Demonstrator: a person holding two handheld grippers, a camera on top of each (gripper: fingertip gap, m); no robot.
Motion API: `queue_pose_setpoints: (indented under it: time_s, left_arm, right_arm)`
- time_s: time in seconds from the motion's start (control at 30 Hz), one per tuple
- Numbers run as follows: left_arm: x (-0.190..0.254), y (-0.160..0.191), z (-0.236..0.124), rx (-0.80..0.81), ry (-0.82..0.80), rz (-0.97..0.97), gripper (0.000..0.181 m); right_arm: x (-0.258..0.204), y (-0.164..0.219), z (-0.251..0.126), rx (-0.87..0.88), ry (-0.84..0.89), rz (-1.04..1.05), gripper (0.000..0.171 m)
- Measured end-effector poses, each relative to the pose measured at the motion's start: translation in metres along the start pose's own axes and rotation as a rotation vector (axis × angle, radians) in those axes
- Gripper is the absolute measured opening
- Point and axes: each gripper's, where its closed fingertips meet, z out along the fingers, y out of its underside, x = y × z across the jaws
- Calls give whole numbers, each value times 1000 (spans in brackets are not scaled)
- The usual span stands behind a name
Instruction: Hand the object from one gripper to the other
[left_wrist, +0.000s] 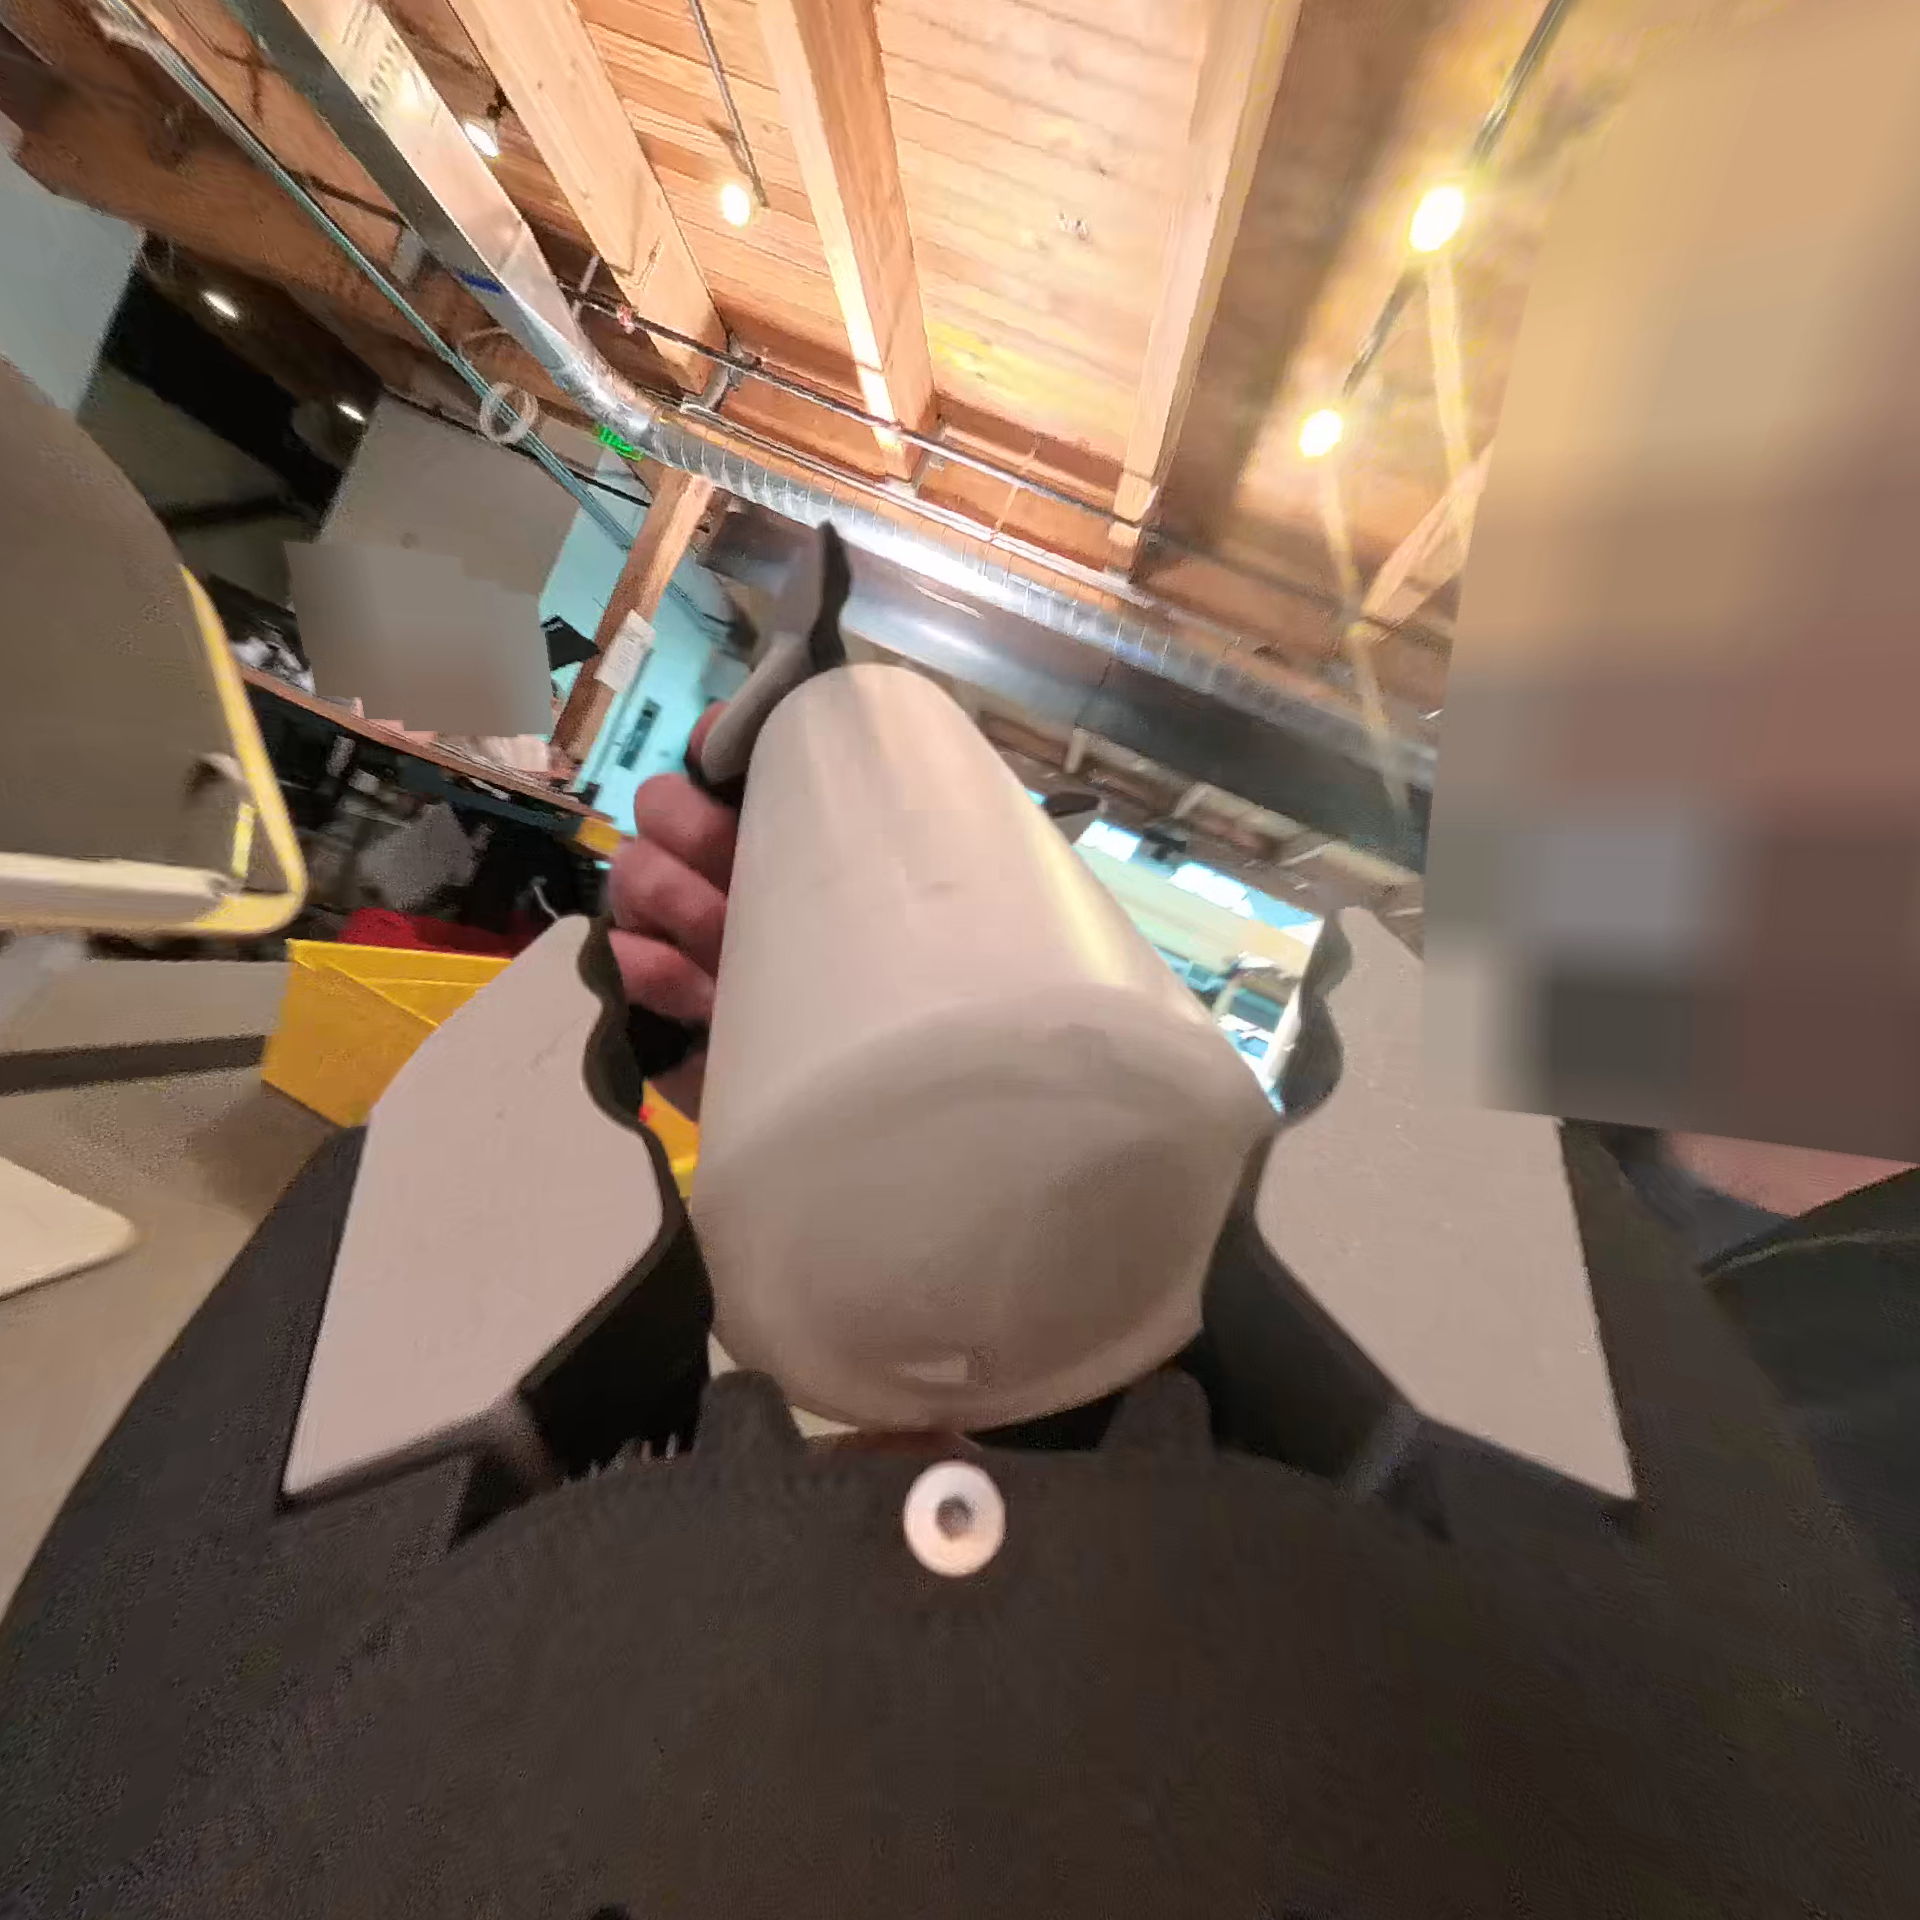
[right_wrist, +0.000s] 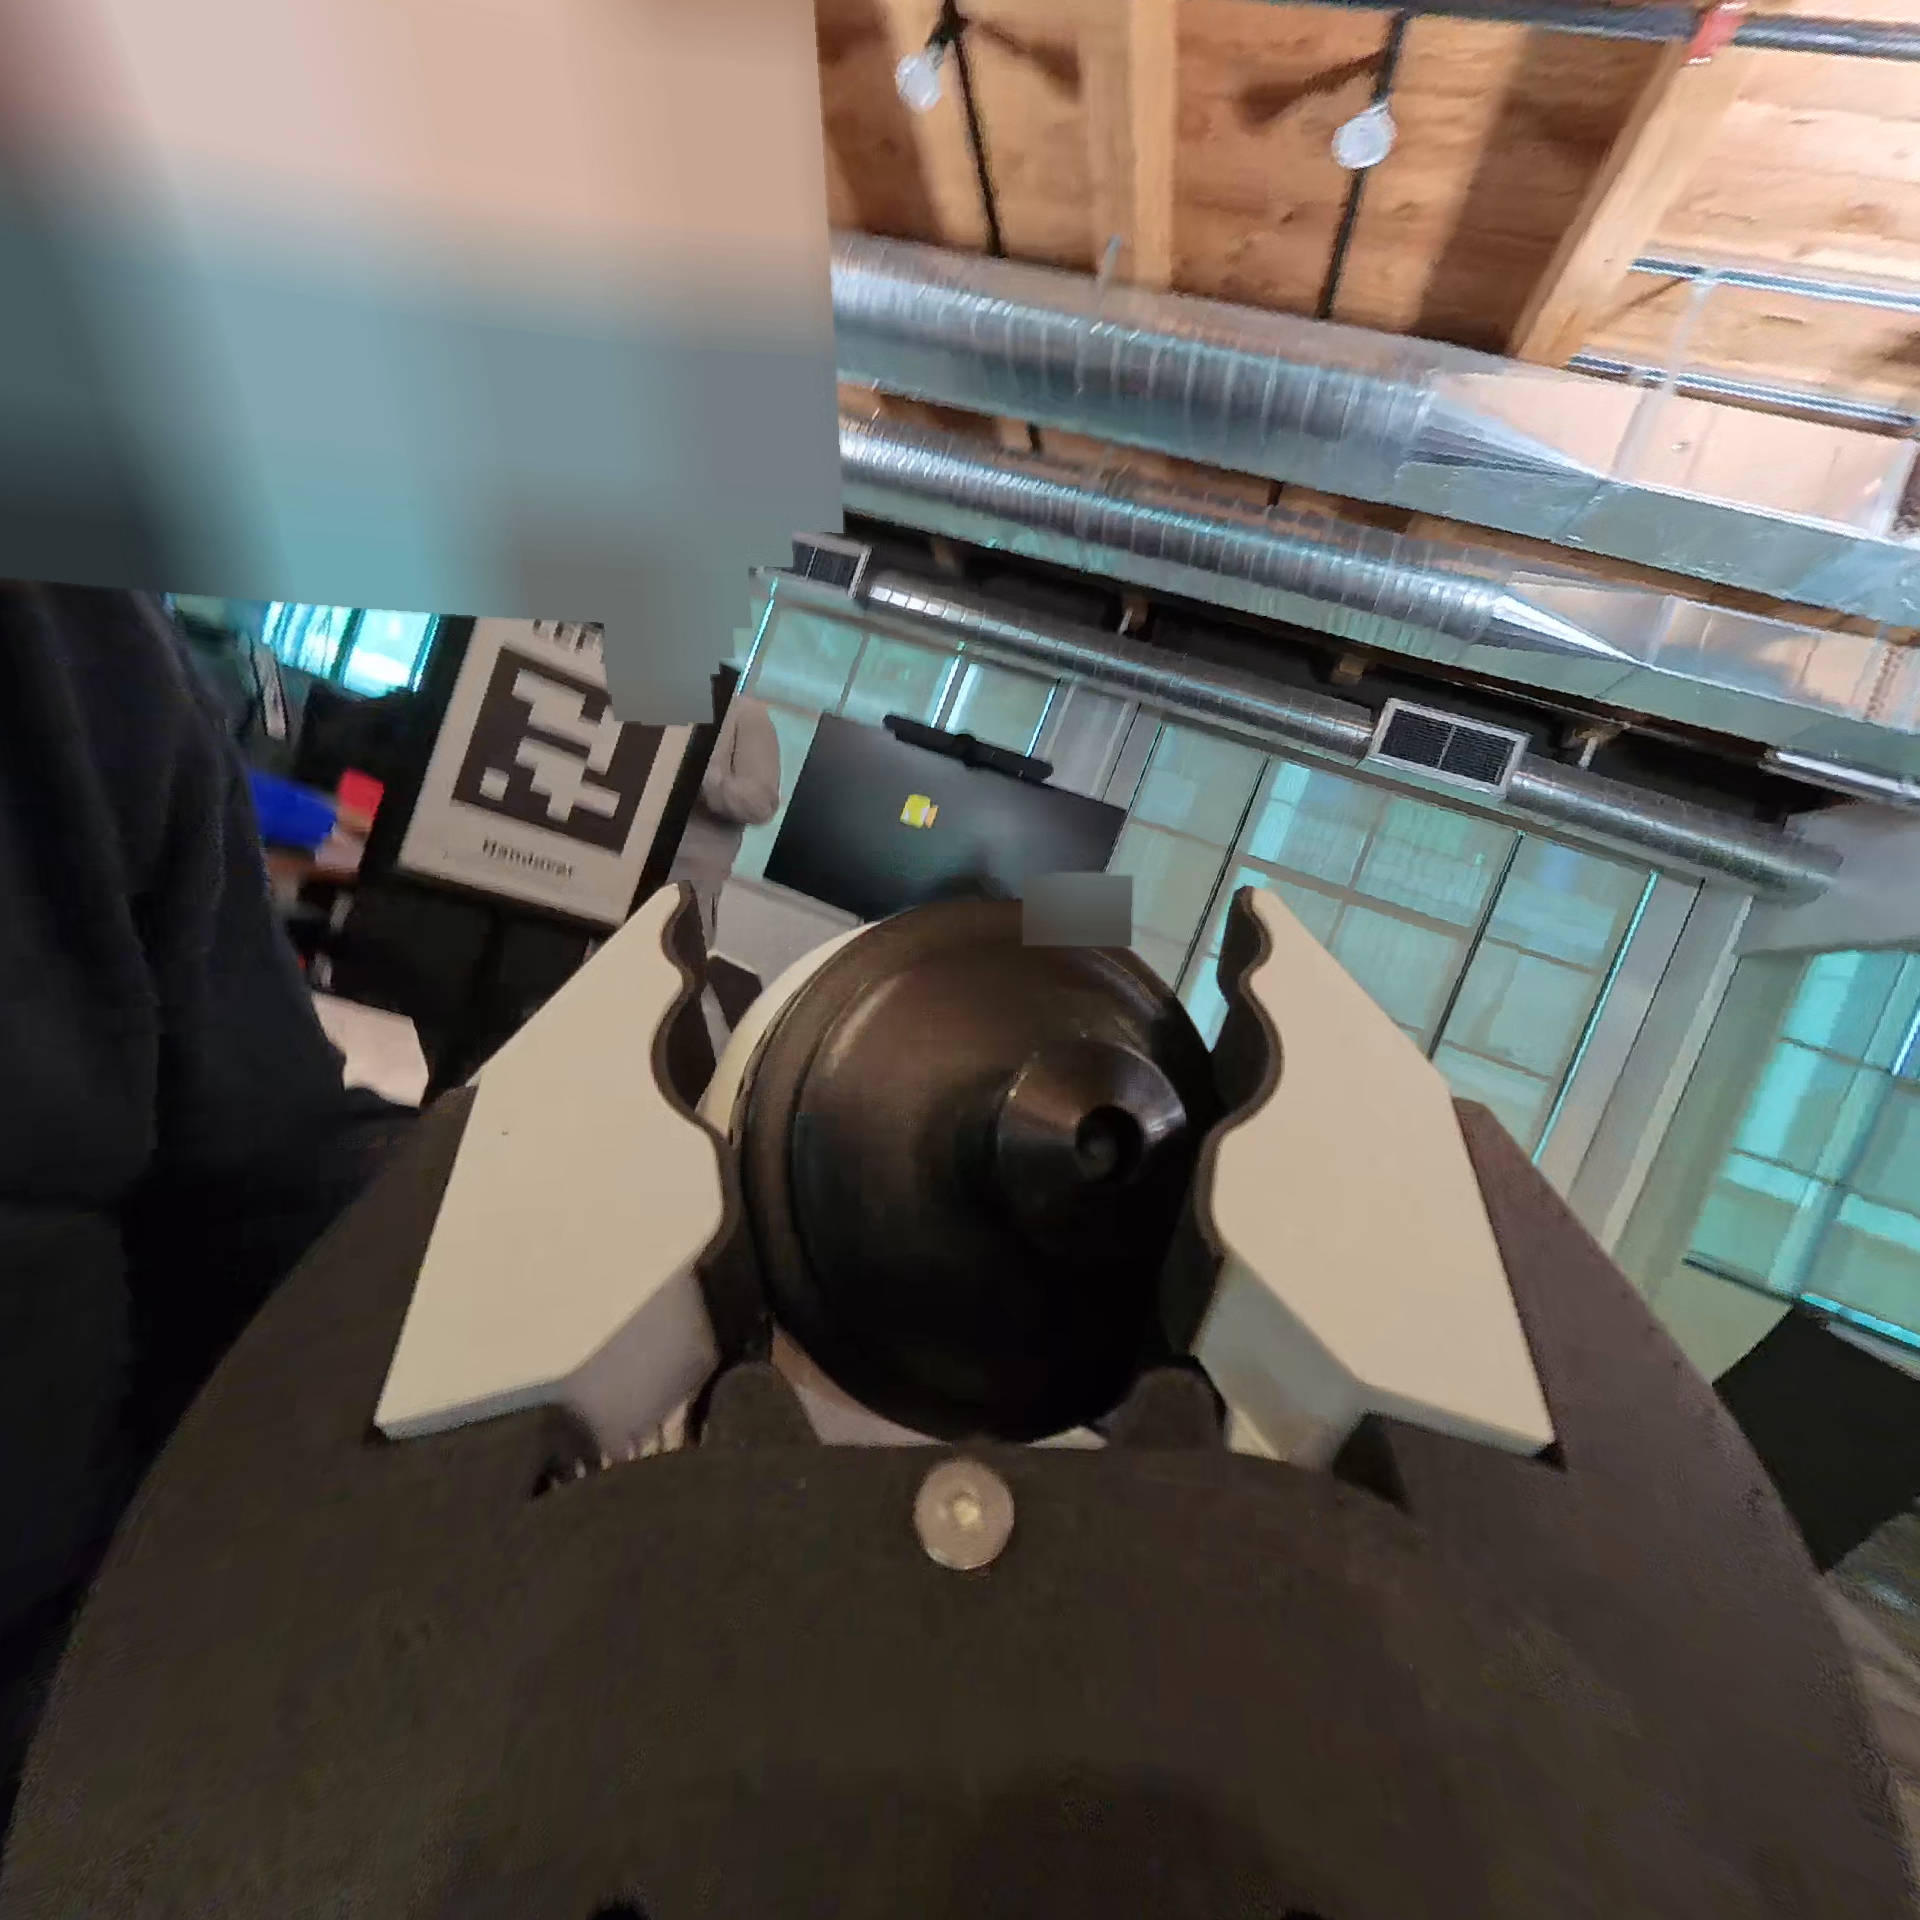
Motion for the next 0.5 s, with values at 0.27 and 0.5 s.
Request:
queue_pose_setpoints:
  time_s: [0.27,0.5]
  left_arm:
    - [0,9,0,-27,-9,93,97]
    - [-1,3,-5,-85,-110,311,93]
  right_arm:
    - [-4,-7,2,-93,-22,-69,100]
    - [9,17,-10,-178,83,-7,113]
